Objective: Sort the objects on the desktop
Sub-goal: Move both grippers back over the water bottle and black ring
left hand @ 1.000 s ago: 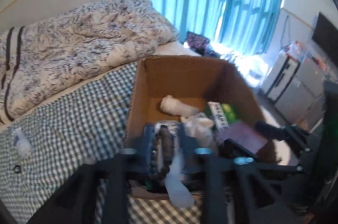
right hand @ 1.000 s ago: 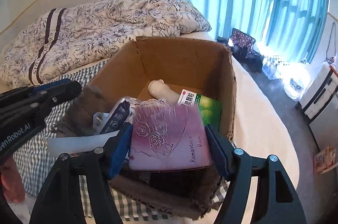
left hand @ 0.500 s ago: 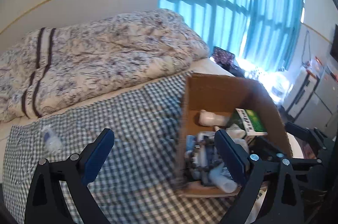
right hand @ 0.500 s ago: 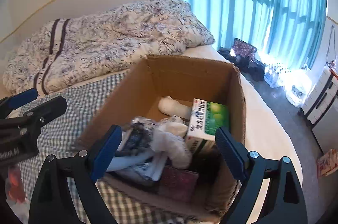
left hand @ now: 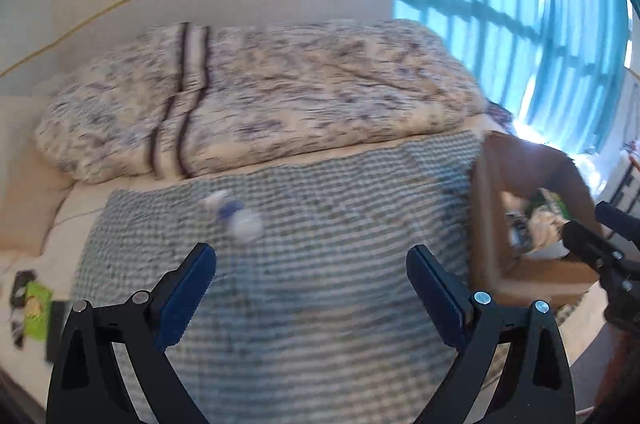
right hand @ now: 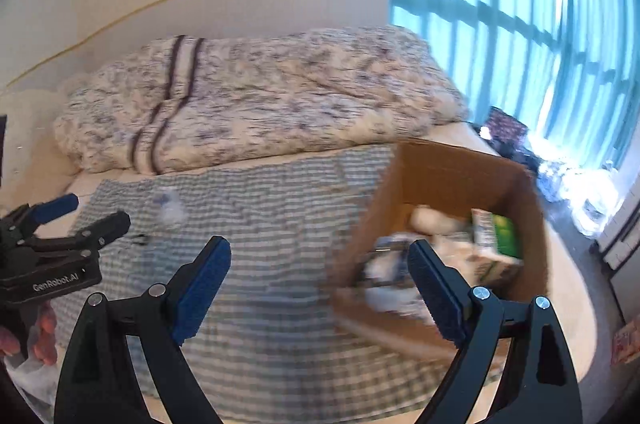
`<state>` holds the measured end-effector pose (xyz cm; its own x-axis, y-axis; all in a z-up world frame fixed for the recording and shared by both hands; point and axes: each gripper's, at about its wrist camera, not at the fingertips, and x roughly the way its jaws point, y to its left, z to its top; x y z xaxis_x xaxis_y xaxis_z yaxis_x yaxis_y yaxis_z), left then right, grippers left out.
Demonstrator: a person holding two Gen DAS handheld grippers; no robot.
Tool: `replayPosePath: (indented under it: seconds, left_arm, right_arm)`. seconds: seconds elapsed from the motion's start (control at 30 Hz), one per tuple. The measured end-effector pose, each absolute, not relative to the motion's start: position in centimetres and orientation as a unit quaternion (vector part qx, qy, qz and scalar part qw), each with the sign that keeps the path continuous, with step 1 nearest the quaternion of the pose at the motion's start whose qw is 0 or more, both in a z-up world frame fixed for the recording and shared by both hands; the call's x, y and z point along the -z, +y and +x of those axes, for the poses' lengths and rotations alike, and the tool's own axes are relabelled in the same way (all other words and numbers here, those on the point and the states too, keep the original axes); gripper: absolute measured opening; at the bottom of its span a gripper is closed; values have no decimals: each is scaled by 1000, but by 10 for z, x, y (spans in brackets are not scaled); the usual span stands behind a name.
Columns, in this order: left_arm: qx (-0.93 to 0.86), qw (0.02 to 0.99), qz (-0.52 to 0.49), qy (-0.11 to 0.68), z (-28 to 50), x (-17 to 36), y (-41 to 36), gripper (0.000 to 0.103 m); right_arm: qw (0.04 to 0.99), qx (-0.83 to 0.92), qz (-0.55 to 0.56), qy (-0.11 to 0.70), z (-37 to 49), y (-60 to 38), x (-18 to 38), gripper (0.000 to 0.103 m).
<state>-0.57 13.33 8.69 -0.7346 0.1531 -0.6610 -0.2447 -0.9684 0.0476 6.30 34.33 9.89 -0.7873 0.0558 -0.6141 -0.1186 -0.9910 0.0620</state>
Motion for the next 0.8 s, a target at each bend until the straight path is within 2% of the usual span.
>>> replayPosePath:
  seconds: [0.23,0.4,0.8]
  left_arm:
    - [-932,41,-356,54,34,-99,29,99]
    - [-929,22,-368,25,54,-88,-24,99]
    - [-920,28,-392,-8,34,-31,-66,99]
  right_arm:
    - [-17,-947,-321,21,84,237,-115,90]
    - [-46,-942,-331,17,97,185,-110,90]
    - [-55,-937,-345,11,74,147,-88,90]
